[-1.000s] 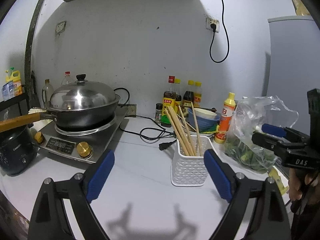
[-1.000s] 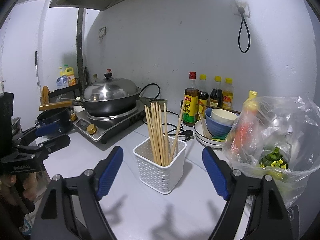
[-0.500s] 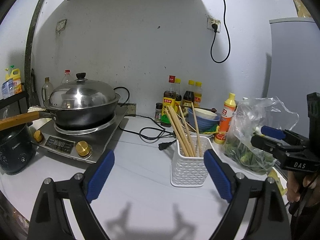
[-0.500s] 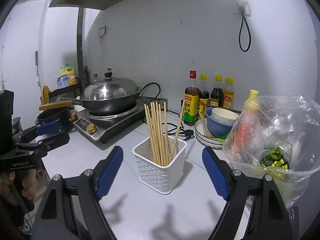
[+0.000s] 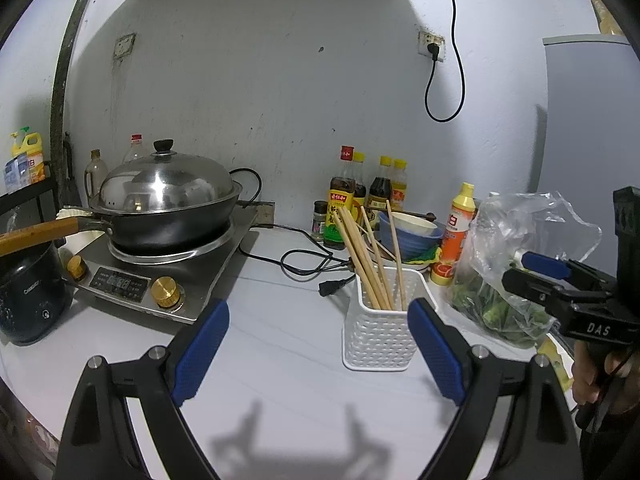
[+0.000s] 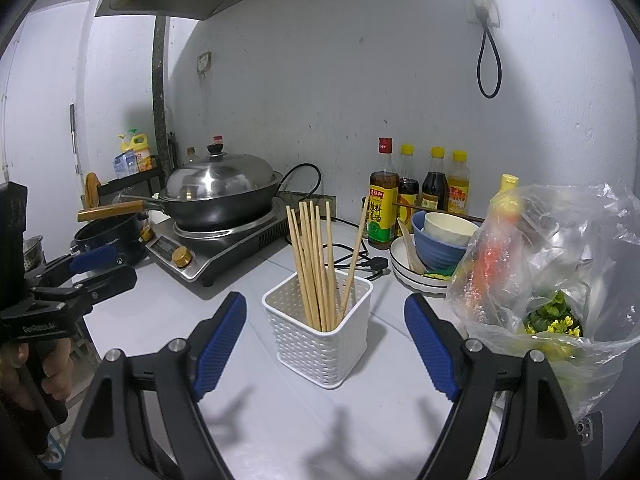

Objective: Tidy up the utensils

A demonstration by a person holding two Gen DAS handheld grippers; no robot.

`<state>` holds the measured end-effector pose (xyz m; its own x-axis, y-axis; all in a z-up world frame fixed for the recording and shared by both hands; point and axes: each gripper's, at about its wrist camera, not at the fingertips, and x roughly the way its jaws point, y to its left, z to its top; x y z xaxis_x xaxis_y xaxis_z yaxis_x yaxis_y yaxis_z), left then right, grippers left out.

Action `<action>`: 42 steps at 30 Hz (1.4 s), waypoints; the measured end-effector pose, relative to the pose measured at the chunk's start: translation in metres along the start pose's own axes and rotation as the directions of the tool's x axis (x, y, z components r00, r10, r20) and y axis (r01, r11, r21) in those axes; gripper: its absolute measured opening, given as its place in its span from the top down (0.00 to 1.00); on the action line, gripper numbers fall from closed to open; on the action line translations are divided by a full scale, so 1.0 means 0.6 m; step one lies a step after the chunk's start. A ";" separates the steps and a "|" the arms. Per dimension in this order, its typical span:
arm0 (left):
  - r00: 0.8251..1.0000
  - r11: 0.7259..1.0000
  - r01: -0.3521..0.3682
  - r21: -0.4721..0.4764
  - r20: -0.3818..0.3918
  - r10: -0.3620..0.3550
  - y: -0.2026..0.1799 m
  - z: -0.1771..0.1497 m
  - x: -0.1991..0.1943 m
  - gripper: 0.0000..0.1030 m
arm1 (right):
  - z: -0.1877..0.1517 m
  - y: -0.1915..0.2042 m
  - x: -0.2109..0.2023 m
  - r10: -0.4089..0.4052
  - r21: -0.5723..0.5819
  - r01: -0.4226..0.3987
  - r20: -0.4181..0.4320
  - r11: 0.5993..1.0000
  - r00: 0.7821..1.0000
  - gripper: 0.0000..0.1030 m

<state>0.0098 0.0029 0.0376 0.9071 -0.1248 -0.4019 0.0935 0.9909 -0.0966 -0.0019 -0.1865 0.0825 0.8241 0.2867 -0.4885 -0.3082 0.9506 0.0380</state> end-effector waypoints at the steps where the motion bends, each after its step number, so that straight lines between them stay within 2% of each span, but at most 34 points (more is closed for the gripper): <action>1: 1.000 1.000 -0.001 0.001 -0.001 0.001 0.000 0.000 0.000 0.12 | 0.000 0.001 0.002 0.002 0.000 -0.002 -0.002 1.000 1.000 0.22; 42: 1.000 1.000 -0.002 -0.015 -0.003 0.002 -0.003 0.003 0.006 0.12 | -0.006 -0.005 0.029 0.014 -0.006 -0.014 -0.020 1.000 1.000 0.22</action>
<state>0.0138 0.0009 0.0382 0.9061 -0.1231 -0.4048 0.0857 0.9903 -0.1093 0.0115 -0.1847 0.0709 0.8100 0.2972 -0.5055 -0.3224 0.9458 0.0395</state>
